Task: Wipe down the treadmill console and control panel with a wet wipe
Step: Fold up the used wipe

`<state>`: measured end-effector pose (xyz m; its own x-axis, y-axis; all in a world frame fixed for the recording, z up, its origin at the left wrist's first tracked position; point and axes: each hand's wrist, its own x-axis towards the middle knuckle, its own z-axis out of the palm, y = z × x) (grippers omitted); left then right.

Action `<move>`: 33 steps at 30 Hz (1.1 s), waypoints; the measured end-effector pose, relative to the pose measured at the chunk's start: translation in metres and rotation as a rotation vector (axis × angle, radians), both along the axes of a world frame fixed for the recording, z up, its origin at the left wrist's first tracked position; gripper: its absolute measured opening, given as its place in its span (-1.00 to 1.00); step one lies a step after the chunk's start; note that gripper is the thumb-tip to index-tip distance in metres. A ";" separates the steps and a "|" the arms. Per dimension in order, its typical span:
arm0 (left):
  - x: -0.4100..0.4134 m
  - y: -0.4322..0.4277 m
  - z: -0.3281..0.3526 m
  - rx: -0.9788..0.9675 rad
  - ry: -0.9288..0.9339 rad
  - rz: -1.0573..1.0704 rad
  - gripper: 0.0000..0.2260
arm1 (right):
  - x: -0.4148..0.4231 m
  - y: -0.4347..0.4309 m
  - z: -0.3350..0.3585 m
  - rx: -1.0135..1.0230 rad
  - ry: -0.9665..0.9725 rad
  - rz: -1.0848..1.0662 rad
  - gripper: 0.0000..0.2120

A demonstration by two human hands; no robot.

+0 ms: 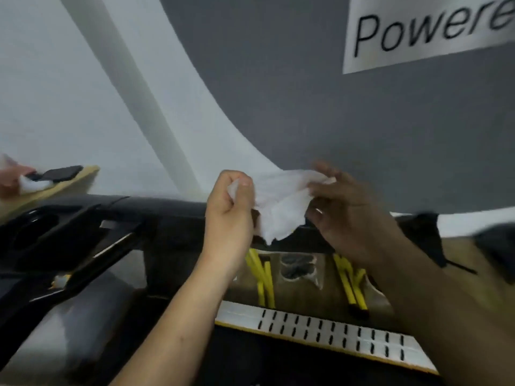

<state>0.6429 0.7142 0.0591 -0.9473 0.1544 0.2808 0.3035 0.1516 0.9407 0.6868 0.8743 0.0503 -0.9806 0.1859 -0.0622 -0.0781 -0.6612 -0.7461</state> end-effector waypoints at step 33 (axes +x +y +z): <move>0.043 0.464 -0.115 -0.418 -0.233 -1.195 -0.54 | 0.164 0.410 -0.061 0.810 -0.531 -0.426 -0.81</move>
<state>0.6855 1.1779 -0.0558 -0.1804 0.9726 -0.1466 0.2903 0.1951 0.9368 0.8513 1.2846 -0.0107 -0.7077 0.6864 -0.1675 0.2793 0.0540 -0.9587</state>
